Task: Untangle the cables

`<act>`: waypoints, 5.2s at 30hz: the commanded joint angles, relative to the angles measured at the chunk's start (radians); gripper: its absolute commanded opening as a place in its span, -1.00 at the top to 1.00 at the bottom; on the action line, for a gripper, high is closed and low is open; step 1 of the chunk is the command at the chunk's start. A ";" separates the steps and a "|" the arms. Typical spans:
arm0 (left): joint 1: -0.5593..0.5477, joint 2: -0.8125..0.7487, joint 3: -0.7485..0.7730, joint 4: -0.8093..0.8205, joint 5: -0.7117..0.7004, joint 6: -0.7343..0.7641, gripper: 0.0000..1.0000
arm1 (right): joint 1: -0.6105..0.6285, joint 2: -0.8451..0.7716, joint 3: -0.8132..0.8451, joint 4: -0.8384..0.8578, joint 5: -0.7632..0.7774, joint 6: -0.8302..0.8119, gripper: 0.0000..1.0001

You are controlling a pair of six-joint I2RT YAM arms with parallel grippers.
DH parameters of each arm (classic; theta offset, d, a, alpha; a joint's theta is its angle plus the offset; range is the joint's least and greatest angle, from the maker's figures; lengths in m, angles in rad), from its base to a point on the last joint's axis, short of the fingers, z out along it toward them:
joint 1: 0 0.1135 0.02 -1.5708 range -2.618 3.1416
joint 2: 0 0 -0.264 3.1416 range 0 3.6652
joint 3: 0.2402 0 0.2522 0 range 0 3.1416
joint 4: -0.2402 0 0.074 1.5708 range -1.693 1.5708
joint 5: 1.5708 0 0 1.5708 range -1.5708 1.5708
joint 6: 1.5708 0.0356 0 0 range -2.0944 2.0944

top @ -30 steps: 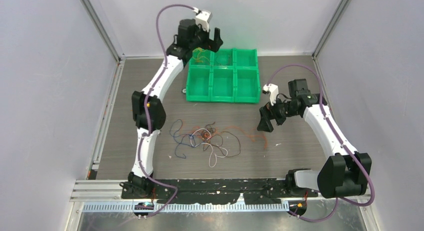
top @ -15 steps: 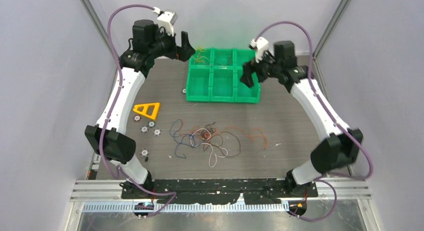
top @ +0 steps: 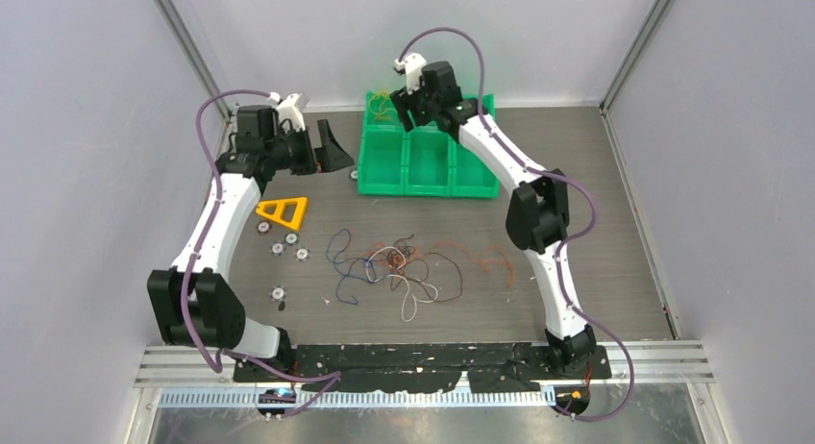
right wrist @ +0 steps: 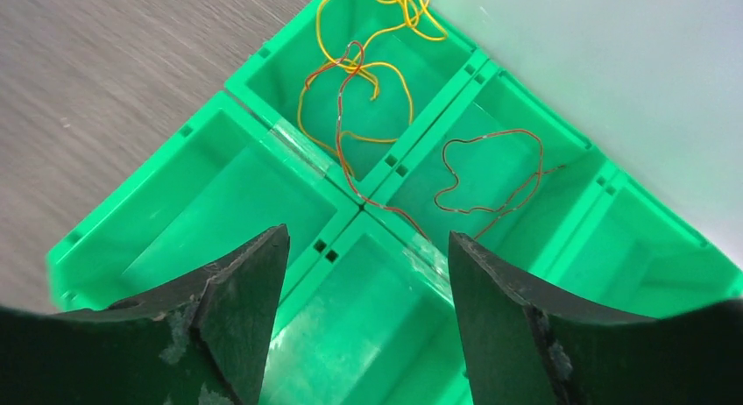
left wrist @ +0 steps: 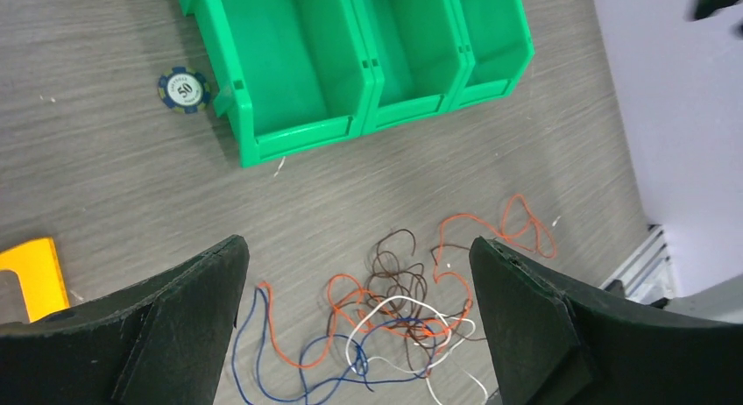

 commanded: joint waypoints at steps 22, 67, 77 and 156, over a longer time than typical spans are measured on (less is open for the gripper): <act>0.153 -0.112 -0.117 0.142 0.126 -0.170 -0.99 | 0.069 0.259 0.161 0.274 0.154 -0.124 -0.13; 0.197 -0.125 -0.204 0.264 0.190 -0.221 -0.99 | 0.031 0.132 0.145 0.196 0.057 -0.113 -0.22; 0.026 0.184 0.154 0.325 -0.006 -0.165 -0.99 | 0.024 0.050 -0.018 0.175 0.149 -0.132 -0.26; -0.331 1.067 1.101 0.439 -0.489 -0.368 1.00 | -0.359 -0.840 -0.764 -0.153 -0.035 -0.039 -0.95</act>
